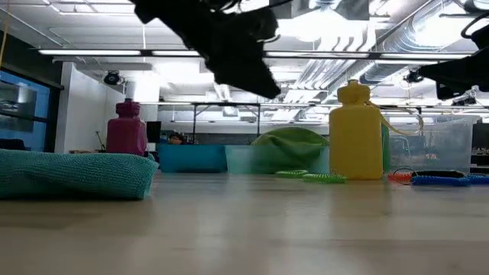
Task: Pick & Place Sports Items
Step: Put the bottom green spring keychain into the blue bin
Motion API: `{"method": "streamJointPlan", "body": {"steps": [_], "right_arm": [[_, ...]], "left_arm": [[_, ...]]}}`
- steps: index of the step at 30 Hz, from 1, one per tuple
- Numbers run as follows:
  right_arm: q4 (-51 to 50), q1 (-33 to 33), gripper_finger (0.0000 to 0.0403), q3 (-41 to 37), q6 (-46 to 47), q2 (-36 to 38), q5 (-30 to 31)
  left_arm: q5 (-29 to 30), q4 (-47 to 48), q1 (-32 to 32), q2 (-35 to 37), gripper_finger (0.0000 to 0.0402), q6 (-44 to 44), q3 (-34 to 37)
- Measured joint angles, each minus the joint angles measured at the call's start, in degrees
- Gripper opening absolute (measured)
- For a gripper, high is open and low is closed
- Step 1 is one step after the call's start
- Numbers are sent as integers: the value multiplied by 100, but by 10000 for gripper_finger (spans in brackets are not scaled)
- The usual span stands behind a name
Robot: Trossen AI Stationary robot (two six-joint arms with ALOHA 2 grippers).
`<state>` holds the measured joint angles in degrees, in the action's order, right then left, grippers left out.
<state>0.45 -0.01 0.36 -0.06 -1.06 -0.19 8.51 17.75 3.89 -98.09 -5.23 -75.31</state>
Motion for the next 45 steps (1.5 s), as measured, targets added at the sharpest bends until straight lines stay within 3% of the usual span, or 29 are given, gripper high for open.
{"method": "streamJointPlan", "body": {"steps": [6, 16, 27, 45], "right_arm": [[0, 0, 0, 0, -2, -2, 0], [0, 1, 0, 0, 0, 0, -1], [0, 0, 0, 0, 0, 0, 0], [0, 0, 0, 0, -2, -2, 0]], "left_arm": [[1, -823, 423, -511, 134, -506, 0], [21, -1908, 348, -1258, 134, -901, 0], [22, -1964, 35, -1768, 134, -622, 2], [26, -1948, -121, -1796, 134, 96, 11]]}}
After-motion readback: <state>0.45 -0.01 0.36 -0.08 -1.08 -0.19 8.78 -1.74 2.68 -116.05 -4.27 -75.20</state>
